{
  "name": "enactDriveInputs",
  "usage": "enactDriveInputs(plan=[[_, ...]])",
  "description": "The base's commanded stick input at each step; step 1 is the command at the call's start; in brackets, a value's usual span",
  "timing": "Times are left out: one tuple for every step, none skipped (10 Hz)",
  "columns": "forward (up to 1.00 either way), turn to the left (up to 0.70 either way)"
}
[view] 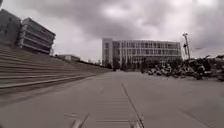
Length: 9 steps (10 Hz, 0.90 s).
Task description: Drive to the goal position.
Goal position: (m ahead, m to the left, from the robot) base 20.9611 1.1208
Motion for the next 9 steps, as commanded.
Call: enactDriveInputs(plan=[[0.85,0.0],[0.85,0.0],[0.85,0.0],[0.85,0.0],[0.85,0.0],[0.85,0.0],[0.85,0.0],[0.85,0.0],[0.85,0.0]])
